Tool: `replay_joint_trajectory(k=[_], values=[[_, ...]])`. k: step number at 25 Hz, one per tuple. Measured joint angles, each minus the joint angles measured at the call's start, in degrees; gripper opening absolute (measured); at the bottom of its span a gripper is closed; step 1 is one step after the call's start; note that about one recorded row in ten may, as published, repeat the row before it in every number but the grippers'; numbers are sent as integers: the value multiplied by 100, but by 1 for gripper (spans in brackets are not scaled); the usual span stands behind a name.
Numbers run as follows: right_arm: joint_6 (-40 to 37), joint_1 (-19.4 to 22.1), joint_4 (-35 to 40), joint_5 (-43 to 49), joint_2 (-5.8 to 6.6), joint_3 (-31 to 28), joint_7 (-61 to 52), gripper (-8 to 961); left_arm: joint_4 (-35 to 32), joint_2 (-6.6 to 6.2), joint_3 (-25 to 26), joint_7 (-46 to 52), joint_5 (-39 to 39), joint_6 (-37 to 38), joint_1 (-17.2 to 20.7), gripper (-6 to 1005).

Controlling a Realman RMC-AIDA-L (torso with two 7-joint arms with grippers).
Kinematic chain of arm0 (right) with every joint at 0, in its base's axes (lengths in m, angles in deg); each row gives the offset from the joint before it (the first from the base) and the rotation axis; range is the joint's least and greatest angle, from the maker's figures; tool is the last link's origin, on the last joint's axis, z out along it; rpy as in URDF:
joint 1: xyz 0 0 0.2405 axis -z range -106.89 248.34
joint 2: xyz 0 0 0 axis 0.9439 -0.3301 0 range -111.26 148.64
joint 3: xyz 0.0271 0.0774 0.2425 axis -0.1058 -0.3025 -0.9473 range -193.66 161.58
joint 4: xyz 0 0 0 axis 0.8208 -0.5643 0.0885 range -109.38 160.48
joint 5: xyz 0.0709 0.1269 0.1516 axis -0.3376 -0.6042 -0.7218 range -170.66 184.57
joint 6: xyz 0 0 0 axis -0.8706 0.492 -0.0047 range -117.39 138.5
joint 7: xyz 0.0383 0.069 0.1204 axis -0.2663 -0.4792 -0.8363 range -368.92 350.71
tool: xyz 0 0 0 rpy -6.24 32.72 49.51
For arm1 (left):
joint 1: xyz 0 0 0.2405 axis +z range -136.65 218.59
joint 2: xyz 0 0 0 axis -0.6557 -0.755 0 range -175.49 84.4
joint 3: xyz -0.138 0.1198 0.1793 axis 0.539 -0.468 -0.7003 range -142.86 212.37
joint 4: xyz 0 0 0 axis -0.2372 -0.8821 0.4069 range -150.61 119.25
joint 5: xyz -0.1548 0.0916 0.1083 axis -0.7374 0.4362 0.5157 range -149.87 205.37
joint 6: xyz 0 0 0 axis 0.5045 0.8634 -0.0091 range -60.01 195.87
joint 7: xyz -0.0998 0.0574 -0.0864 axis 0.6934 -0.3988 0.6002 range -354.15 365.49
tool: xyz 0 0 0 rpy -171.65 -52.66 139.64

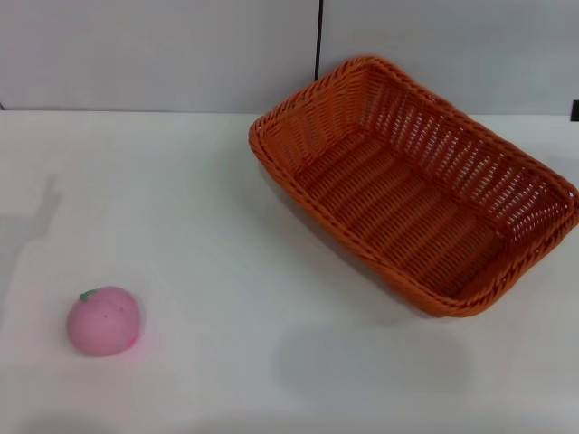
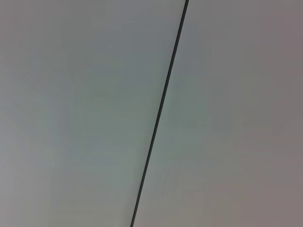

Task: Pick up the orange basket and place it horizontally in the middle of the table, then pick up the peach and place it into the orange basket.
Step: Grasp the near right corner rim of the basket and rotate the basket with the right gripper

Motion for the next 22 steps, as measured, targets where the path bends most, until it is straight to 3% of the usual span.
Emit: replay_joint_trajectory(k=[10, 16, 22], values=[[905, -478, -924, 449, -49, 684, -64, 769, -145, 22, -67, 3, 35, 65, 35, 830], [1590, -701, -1327, 430, -288, 1121, 316, 767, -84, 35, -97, 49, 34, -154, 172, 830], [1837, -824, -1555, 436, -366, 1232, 506, 765, -83, 38, -203, 67, 34, -349, 187, 830]])
